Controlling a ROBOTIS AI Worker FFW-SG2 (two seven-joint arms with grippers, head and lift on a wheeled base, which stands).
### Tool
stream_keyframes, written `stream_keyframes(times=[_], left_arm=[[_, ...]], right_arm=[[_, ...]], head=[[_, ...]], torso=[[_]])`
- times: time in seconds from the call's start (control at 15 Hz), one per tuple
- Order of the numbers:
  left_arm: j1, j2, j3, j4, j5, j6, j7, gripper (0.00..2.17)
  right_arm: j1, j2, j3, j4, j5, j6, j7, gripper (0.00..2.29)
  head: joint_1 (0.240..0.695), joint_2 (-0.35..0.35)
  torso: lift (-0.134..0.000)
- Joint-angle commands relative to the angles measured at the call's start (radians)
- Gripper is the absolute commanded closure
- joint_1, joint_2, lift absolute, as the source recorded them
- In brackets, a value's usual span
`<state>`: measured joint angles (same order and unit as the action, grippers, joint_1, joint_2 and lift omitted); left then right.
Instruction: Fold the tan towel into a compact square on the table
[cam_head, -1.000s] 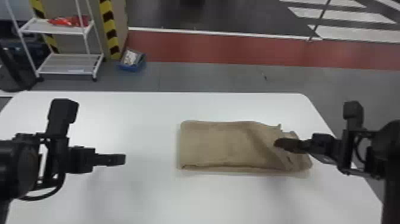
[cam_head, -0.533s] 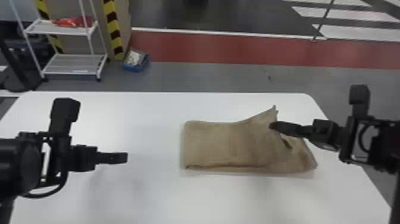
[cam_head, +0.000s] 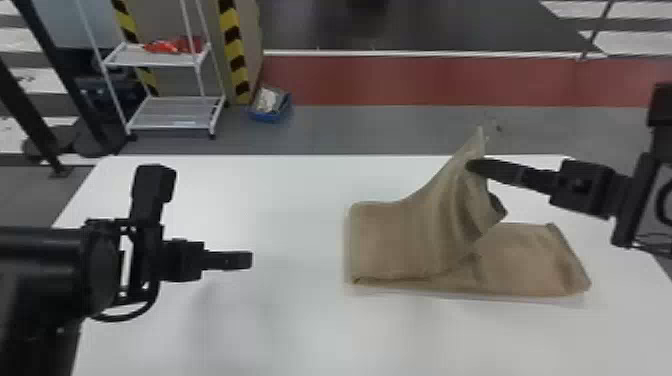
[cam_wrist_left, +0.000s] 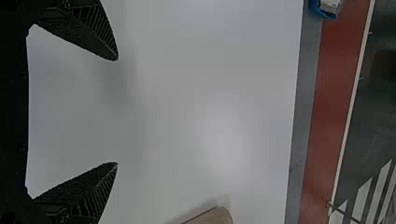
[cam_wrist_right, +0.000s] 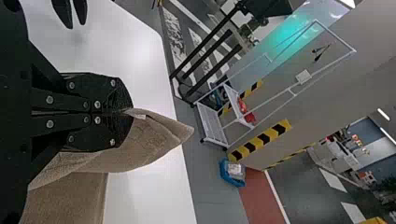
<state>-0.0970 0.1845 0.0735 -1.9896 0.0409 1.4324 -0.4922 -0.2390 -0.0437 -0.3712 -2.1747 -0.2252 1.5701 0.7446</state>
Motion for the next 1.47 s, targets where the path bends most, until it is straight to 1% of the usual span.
stream_keyframes(times=[0.0,0.13,0.2,0.4,0.53,0.67,0.73,0.8,0.87,0.93,1.13,1.4], left_arm=[[-0.001,0.001,0.002,-0.005,0.001,0.006,0.0,0.08],[-0.003,0.001,0.002,-0.008,-0.001,0.009,0.0,0.08],[-0.001,0.001,0.002,-0.009,-0.003,0.012,0.0,0.08],[-0.004,0.013,0.002,-0.009,-0.001,0.012,-0.003,0.08],[-0.003,0.013,0.012,-0.014,-0.004,0.015,-0.006,0.08],[-0.003,0.015,0.025,-0.015,-0.003,0.027,-0.008,0.08],[-0.004,0.019,0.026,-0.017,-0.003,0.027,-0.011,0.08],[-0.006,0.021,0.032,-0.017,-0.007,0.027,-0.023,0.08],[-0.003,0.023,0.051,-0.02,-0.004,0.027,-0.028,0.08],[-0.001,0.027,0.054,-0.028,0.001,0.03,-0.028,0.08],[0.011,0.026,0.054,-0.032,0.002,0.03,-0.028,0.08],[0.013,0.026,0.054,-0.034,0.005,0.03,-0.029,0.08]], right_arm=[[0.006,0.027,0.02,-0.033,-0.033,0.002,-0.002,1.33],[0.006,0.042,0.047,-0.06,-0.042,0.002,-0.019,1.33],[0.004,0.045,0.054,-0.071,-0.042,0.002,-0.022,1.33],[-0.005,0.045,0.075,-0.085,-0.045,0.002,-0.045,1.33],[-0.013,0.045,0.098,-0.083,-0.046,0.002,-0.056,1.33],[-0.011,0.045,0.118,-0.085,-0.065,0.002,-0.054,1.33],[-0.01,0.045,0.121,-0.085,-0.086,0.002,-0.053,1.33],[-0.008,0.045,0.13,-0.085,-0.098,0.002,-0.054,1.33],[-0.003,0.045,0.152,-0.085,-0.102,0.002,-0.053,1.33],[-0.002,0.045,0.164,-0.085,-0.103,0.002,-0.053,1.33],[-0.011,0.045,0.19,-0.083,-0.103,0.002,-0.057,1.33],[-0.023,0.045,0.259,-0.077,-0.1,0.002,-0.083,1.33]], head=[[0.695,0.027],[0.695,0.059],[0.695,0.068],[0.695,0.086],[0.695,0.094],[0.695,0.108],[0.695,0.116],[0.695,0.124],[0.695,0.14],[0.695,0.148],[0.695,0.182],[0.695,0.203]], torso=[[-0.124],[-0.124],[-0.124],[-0.124],[-0.124],[-0.124],[-0.124],[-0.124],[-0.124],[-0.124],[-0.124],[-0.124]])
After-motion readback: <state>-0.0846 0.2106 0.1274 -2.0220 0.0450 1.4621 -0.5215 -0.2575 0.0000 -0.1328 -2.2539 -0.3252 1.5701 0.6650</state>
